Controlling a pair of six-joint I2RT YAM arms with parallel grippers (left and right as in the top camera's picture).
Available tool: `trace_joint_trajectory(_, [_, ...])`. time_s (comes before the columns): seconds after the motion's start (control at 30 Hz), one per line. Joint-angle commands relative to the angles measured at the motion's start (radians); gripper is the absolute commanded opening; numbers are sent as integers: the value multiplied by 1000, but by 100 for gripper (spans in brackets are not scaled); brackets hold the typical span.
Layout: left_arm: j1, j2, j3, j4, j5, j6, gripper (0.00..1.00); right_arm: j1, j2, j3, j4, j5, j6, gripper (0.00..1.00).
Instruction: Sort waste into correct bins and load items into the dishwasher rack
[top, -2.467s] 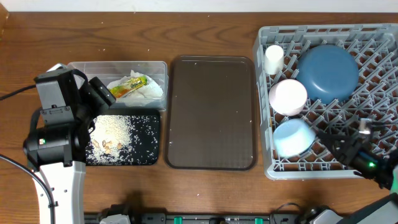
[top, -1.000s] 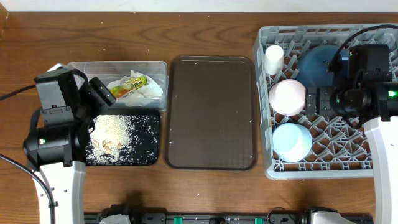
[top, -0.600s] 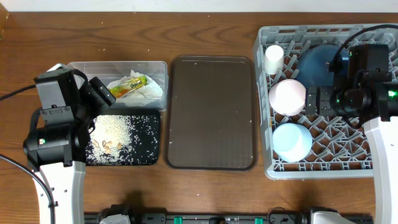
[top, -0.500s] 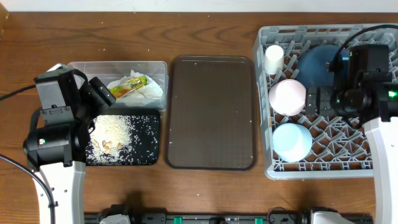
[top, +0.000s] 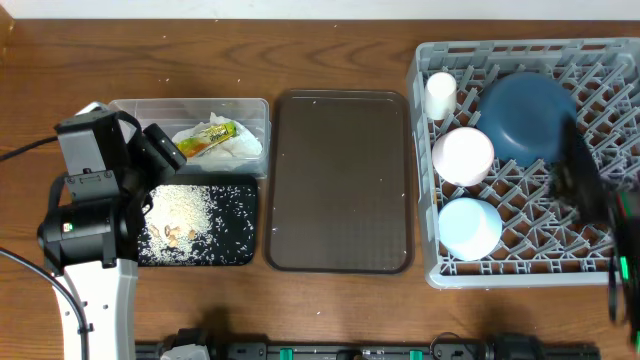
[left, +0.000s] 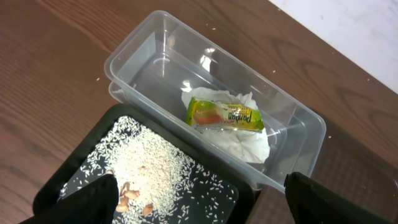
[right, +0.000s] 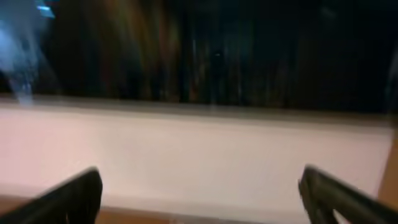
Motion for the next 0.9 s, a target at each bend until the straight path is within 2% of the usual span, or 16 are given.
trace_joint_trajectory(0.0, [5,3,11,-3,-11,6,88,8,-178,-227,115,-37,5,99])
trace_joint_trajectory(0.17, [5,3,11,-3,-12,6,88,8,-451,-531,254,-22,5,99])
trace_joint_trajectory(0.3, [5,3,11,-3,-12,6,88,8,-568,-727,328,-19,40,99])
trace_joint_trajectory(0.53, [5,3,11,-3,-12,6,88,9,-568,-929,567,-18,159,99])
trace_joint_trajectory(0.67, [5,3,11,-3,-12,6,88,14,-568,-1014,672,8,115,99])
trace_joint_trajectory(0.87, [5,3,11,-3,-12,6,88,42,-568,-1111,678,30,6,99])
